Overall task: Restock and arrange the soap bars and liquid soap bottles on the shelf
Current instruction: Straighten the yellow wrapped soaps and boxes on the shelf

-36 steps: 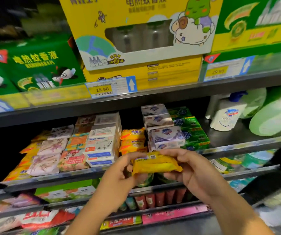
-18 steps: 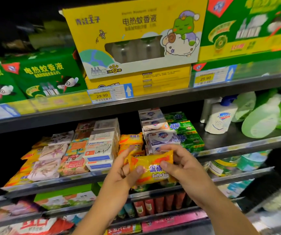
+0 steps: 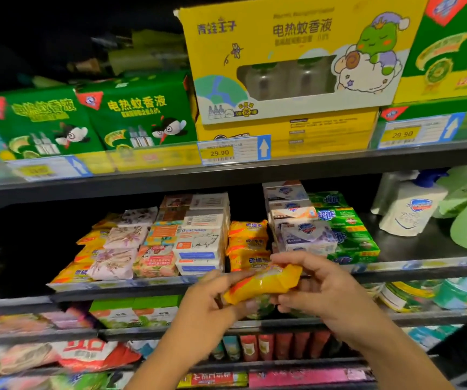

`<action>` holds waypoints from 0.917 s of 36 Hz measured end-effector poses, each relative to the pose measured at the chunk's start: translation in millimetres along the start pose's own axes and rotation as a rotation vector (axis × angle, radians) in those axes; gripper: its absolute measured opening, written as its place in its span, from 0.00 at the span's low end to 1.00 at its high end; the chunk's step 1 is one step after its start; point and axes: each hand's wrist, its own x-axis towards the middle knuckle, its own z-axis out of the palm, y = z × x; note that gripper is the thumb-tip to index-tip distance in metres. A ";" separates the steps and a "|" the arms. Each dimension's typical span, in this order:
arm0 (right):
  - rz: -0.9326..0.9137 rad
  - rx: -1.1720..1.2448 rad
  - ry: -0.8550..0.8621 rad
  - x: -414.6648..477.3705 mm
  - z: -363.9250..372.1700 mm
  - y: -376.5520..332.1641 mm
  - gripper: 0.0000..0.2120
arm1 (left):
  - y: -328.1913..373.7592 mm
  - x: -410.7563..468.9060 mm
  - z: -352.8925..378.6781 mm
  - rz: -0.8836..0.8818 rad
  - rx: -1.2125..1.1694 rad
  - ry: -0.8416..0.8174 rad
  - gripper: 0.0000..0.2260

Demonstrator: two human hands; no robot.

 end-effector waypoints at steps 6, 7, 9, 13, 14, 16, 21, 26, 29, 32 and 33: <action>-0.089 -0.129 0.055 21.6 29.3 -7.7 0.17 | -5.3 -7.9 -29.5 0.013 -0.195 0.085 0.09; -0.108 -0.188 0.055 24.9 34.4 -6.3 0.17 | -5.3 -9.5 -34.4 0.003 -0.281 0.101 0.07; -0.130 -0.301 0.006 31.2 45.0 -0.4 0.15 | -5.7 -12.2 -43.7 0.004 -0.399 0.159 0.07; -0.066 -0.280 -0.030 42.5 77.6 20.8 0.14 | -14.3 -15.4 -64.2 0.043 -0.381 0.245 0.13; -0.055 -0.282 -0.027 45.4 88.7 26.9 0.15 | -17.4 -16.1 -70.4 0.049 -0.355 0.249 0.16; -0.008 -0.192 -0.059 49.8 112.8 39.9 0.17 | -26.7 -18.2 -84.1 0.066 -0.289 0.252 0.18; 0.126 -0.044 -0.130 62.4 164.1 62.0 0.20 | -54.5 -28.1 -116.5 0.035 -0.250 0.207 0.16; 0.115 -0.377 0.000 82.5 182.9 51.6 0.21 | -75.5 -36.4 -166.2 -0.007 -0.113 0.226 0.18; 0.011 -0.399 0.070 94.2 196.4 29.1 0.20 | -91.4 -35.7 -195.2 -0.004 -0.064 0.237 0.18; -0.110 -0.366 0.104 106.3 222.2 16.4 0.19 | -109.6 -36.2 -214.8 0.011 -0.110 0.146 0.19; -0.148 -0.346 0.102 110.0 233.8 15.2 0.18 | -114.6 -36.9 -220.5 0.017 -0.134 0.113 0.18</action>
